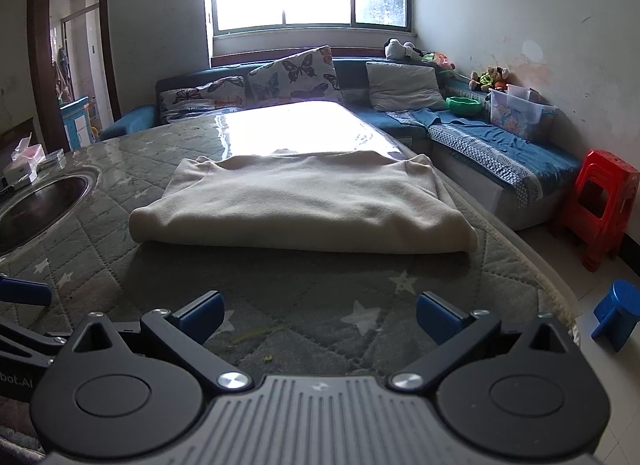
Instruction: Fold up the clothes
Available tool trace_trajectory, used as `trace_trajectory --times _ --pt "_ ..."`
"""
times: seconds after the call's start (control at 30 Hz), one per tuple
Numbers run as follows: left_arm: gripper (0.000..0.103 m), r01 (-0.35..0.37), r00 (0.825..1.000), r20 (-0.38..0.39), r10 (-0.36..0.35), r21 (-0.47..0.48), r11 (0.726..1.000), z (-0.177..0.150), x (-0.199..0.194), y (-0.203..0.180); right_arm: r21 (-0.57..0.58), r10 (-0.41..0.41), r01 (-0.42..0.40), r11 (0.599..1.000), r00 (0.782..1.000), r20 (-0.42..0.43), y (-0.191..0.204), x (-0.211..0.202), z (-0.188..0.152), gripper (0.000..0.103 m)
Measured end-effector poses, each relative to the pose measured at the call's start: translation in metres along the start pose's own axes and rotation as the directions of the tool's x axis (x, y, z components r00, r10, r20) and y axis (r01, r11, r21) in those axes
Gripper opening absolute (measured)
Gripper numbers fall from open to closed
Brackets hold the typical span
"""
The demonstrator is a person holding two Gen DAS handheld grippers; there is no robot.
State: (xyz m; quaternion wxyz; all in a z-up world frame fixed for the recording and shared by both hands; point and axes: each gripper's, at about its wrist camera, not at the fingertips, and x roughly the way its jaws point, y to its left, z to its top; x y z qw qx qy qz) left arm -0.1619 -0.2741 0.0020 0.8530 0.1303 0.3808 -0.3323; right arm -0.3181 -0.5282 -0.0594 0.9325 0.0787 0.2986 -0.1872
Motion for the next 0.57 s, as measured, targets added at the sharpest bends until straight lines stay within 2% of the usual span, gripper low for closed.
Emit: trace_trajectory --times 0.57 --pt "0.103 0.006 1.0 -0.007 -0.006 0.013 1.0 -0.003 -0.0039 -0.0084 0.01 -0.003 0.003 1.0 1.0 0.002 -0.0043 -0.0057 -0.0021 0.103"
